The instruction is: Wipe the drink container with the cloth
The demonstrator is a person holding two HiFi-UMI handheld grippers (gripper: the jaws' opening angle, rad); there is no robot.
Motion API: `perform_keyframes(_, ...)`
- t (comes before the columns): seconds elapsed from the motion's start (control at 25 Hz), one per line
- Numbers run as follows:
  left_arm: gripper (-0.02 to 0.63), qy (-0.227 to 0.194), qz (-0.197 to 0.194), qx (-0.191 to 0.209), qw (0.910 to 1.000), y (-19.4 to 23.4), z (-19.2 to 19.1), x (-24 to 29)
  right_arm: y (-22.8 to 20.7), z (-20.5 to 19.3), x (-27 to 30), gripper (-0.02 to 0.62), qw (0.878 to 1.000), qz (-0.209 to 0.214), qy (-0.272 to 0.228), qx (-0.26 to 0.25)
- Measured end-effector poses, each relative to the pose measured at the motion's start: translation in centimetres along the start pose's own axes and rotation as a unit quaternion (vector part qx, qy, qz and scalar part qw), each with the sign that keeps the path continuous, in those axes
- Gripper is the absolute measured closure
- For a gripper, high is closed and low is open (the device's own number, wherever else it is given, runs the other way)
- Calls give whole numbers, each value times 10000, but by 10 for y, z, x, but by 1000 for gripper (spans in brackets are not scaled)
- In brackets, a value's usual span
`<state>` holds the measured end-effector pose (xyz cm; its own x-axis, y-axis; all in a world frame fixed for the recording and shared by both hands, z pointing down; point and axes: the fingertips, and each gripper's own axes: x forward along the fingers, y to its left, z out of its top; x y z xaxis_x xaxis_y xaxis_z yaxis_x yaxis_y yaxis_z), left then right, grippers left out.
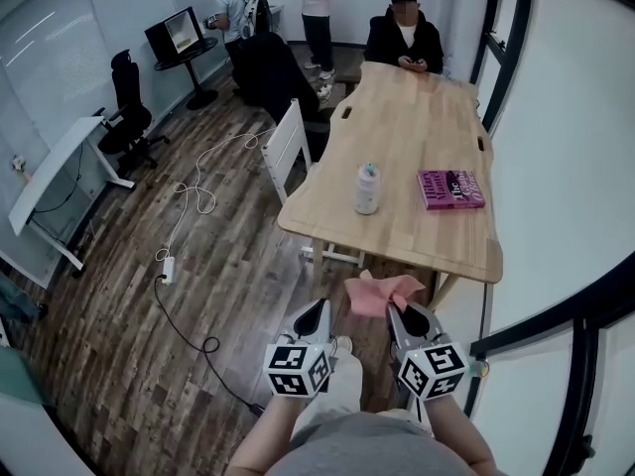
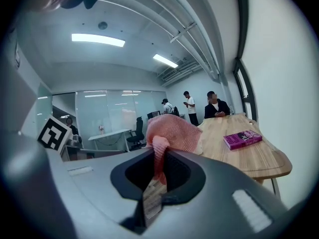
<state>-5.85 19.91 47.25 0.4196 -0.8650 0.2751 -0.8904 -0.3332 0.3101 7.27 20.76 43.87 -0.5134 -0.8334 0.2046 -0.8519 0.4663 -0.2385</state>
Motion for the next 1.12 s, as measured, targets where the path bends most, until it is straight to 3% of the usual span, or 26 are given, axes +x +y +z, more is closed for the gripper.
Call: perform_keyframes(1.12,601,139,-228,200,9994,93,98,198,-113,106,197,569,9987,-443,-233,-92)
